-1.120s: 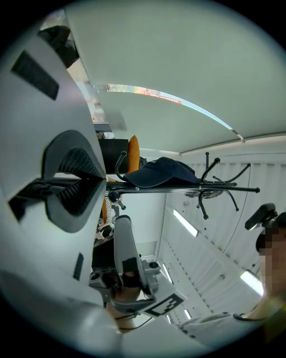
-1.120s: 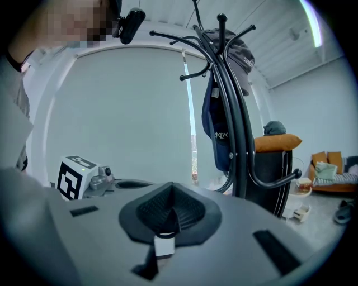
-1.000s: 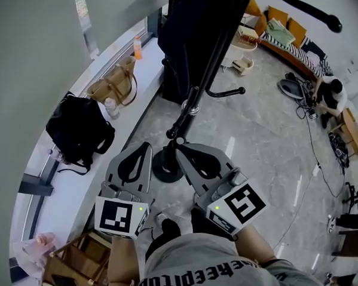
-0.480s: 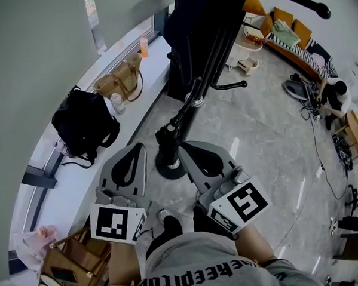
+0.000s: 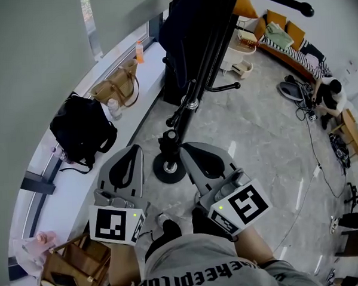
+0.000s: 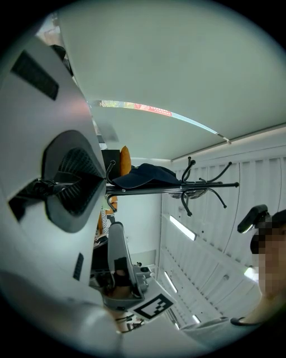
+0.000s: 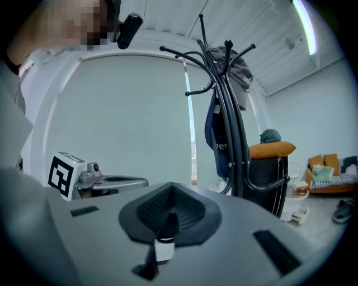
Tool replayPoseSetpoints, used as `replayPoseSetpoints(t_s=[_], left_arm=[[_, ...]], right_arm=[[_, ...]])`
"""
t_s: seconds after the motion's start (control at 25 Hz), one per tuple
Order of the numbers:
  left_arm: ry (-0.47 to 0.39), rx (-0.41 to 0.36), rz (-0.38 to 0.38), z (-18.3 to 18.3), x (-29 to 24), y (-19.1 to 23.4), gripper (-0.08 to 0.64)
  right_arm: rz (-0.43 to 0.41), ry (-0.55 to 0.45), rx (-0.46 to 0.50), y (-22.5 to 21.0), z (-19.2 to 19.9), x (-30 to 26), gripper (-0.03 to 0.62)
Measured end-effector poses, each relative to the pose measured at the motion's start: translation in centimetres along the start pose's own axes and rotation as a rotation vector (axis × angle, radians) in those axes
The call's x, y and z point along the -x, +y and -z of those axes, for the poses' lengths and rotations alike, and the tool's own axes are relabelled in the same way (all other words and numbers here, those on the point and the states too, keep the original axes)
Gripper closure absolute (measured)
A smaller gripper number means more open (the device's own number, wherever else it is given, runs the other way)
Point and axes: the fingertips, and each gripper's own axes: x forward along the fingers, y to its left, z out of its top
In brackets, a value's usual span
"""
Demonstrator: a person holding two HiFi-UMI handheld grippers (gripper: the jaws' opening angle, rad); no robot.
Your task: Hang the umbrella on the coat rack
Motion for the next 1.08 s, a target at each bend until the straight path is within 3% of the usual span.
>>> replayPoseSetpoints(t_s=[1.08], left_arm=[[-0.018, 0.007, 0.012, -0.45, 0.38, -0.67, 0.545]], right_arm=[[0.029, -0.006, 0.018, 0.25, -0.24, 1.0, 0.58]])
